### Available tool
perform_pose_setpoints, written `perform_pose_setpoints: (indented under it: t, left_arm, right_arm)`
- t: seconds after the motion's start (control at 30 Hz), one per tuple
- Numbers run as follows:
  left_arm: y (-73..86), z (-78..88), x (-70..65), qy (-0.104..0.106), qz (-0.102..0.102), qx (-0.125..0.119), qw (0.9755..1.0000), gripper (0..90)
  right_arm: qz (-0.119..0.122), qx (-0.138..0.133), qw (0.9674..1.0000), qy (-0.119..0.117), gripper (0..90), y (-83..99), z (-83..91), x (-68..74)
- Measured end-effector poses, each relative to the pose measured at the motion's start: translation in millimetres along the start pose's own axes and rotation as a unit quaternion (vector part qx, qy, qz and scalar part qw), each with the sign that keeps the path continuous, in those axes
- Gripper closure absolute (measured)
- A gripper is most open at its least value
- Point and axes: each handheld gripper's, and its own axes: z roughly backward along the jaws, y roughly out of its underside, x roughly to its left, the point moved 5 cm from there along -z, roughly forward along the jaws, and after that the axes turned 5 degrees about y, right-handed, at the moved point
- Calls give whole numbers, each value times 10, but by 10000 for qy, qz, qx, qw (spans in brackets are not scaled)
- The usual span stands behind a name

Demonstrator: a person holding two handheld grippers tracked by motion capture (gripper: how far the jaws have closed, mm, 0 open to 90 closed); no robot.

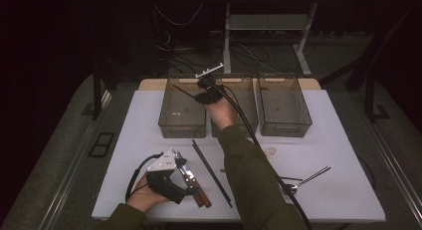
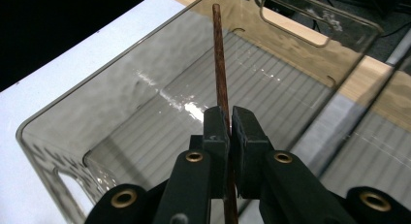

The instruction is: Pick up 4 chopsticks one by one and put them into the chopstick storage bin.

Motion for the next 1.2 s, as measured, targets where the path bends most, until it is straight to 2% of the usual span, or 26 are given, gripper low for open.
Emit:
perform_pose_setpoints:
  t: [0.37, 0.57, 0.63, 0.87, 1.0, 1.17, 1.2]
  left_arm:
    - [-9, -4, -4, 18, 33, -40, 10000, 0]
    - [-14, -1, -2, 25, -8, -45, 10000, 0]
    - [-15, 1, -3, 25, -17, -48, 10000, 0]
    - [-16, 5, -2, 27, -29, -49, 10000, 0]
    - [-14, 5, 2, 2, -64, -31, 10000, 0]
    - [-15, 11, 8, -1, -85, -24, 10000, 0]
    - [-15, 11, 8, -1, -85, -24, 10000, 0]
  right_arm:
    - [-86, 129, 9998, 158, 852, -53, -249, 83]
    - [-37, 150, 9998, 112, 845, -70, -319, 165]
    - [15, 104, 9999, 127, 805, -75, -315, 180]
    - [59, 4, 9999, 94, 707, -98, -204, 150]
    - [78, -60, 9999, -19, 647, -89, -83, 107]
    - [171, -226, 9993, -235, 560, -7, 151, 43]
    - [171, -226, 9993, -235, 560, -7, 151, 43]
